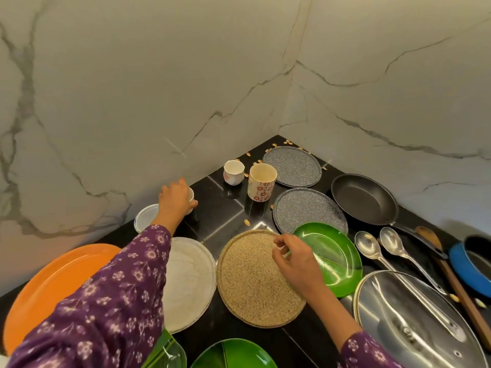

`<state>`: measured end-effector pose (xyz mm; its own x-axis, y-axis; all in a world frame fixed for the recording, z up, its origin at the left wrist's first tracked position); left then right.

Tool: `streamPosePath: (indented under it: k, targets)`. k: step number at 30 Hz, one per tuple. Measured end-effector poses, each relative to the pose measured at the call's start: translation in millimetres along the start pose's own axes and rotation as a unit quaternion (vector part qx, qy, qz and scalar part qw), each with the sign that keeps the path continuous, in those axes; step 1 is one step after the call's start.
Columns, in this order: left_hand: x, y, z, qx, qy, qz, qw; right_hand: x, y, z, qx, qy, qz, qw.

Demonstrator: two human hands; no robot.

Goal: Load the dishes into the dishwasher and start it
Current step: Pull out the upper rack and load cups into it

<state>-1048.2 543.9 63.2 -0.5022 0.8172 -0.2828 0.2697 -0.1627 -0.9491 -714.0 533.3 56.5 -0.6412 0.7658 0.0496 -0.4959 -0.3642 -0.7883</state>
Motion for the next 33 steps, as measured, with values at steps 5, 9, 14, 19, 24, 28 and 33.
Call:
streamPosePath:
  k: [5,9,14,19,24,28,33]
  targets:
    - [-34,-31,-27,-0.029,0.074,-0.071,0.994,-15,-12,3,0.025,0.002,-0.010,1.000]
    - [-91,-64,-81,-0.078,0.167,-0.102,0.978,-36,-40,12,0.061,0.008,-0.051,0.997]
    - [-184,-75,-177,-0.132,0.319,-0.102,0.933,-93,-87,3,0.082,0.035,-0.122,0.989]
    - [-273,-54,-279,-0.140,0.437,-0.068,0.886,-186,-140,-27,0.108,0.101,-0.209,0.967]
    - [-390,-12,-374,-0.168,0.552,-0.011,0.817,-321,-178,-67,0.241,0.180,-0.291,0.908]
    - [-510,43,-442,-0.135,0.641,0.059,0.753,-455,-192,-90,0.369,0.227,-0.361,0.826]
    - [-648,129,-493,-0.130,0.698,0.172,0.683,-610,-169,-114,0.494,0.297,-0.412,0.705]
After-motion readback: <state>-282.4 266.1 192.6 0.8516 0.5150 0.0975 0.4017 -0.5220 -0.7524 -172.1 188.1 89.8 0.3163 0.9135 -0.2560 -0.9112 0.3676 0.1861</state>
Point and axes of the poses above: each hand's wrist, its own x-axis towards the middle knuckle, its own y-axis out of the palm, z = x × y, the point moved 6 cm from there along x, towards the middle knuckle, and after that the axes turned 14 degrees about z, right-handed, at the moved point
